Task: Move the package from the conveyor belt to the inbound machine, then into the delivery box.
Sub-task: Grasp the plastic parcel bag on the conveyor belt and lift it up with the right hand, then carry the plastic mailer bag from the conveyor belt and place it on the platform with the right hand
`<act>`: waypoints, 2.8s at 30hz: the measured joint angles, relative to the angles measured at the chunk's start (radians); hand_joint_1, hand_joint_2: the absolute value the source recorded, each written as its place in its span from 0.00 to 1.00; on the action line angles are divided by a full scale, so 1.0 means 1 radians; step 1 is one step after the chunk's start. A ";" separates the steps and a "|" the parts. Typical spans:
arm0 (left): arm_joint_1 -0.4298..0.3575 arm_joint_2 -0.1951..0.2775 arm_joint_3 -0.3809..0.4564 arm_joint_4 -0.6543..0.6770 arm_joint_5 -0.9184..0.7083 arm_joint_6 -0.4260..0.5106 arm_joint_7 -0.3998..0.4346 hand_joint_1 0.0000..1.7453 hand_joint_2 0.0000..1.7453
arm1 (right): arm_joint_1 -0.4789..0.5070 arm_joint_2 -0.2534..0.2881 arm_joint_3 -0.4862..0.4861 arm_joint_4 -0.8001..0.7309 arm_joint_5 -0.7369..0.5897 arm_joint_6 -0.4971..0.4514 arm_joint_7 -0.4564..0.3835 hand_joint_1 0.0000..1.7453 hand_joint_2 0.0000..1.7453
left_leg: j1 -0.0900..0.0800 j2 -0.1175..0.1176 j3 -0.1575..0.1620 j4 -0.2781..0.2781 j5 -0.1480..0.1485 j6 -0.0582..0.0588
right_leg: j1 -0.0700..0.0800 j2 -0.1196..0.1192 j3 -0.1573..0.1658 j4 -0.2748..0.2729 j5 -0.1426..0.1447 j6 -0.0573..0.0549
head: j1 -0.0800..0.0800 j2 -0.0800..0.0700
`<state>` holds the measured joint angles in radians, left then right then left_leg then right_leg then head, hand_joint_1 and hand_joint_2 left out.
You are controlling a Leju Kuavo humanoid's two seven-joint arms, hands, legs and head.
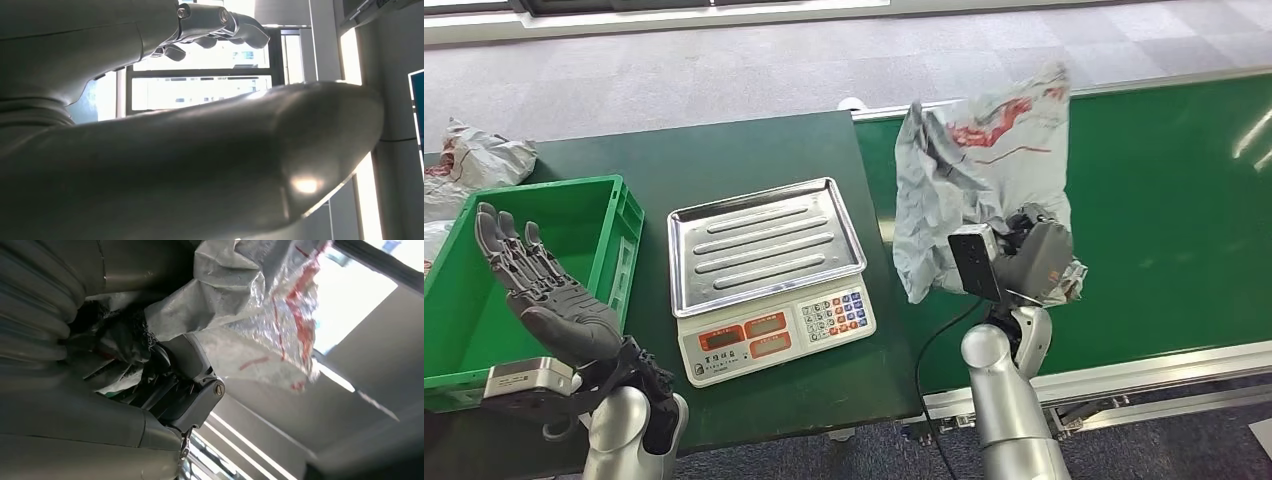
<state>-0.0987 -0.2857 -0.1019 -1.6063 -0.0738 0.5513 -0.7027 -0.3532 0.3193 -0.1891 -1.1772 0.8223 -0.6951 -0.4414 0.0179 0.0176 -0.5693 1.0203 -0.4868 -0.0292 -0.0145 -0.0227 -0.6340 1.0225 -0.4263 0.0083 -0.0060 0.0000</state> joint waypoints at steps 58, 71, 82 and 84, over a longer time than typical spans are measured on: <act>-0.059 0.001 -0.092 0.021 0.056 -0.030 0.000 0.00 0.00 | -0.398 0.050 0.653 0.588 -0.155 0.217 0.197 1.00 1.00 | 0.000 0.002 -0.003 -0.002 0.006 -0.002 | 0.000 0.002 -0.004 0.000 0.004 -0.003 | 0.000 0.000; -0.077 0.001 -0.086 0.040 0.035 -0.053 0.000 0.00 0.00 | -0.404 0.050 0.743 0.665 -0.248 0.568 -0.005 0.00 0.75 | 0.000 0.002 -0.003 -0.002 0.006 -0.002 | 0.000 0.002 -0.004 0.000 0.004 -0.003 | 0.000 0.000; -0.062 0.009 -0.085 0.025 0.014 -0.011 0.000 0.00 0.00 | -0.389 0.037 0.698 0.618 -0.440 0.703 -0.197 0.00 0.00 | 0.000 0.002 -0.003 -0.002 0.006 -0.002 | 0.000 0.002 -0.004 0.000 0.004 -0.003 | 0.000 0.000; -0.055 0.013 -0.085 0.018 0.006 0.001 0.000 0.00 0.00 | -0.366 0.023 0.665 0.544 -0.462 0.754 -0.219 0.00 0.00 | 0.000 0.002 -0.003 -0.002 0.006 -0.002 | 0.000 0.002 -0.004 0.000 0.004 -0.003 | 0.000 0.000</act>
<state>-0.1539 -0.2730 -0.1873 -1.5885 -0.0678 0.5518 -0.7027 -0.7191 0.3423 0.4757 -0.6328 0.3604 0.0593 -0.6605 0.0177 0.0194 -0.5719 1.0182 -0.4811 -0.0311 -0.0143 -0.0205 -0.6382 1.0229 -0.4224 0.0055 -0.0061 0.0000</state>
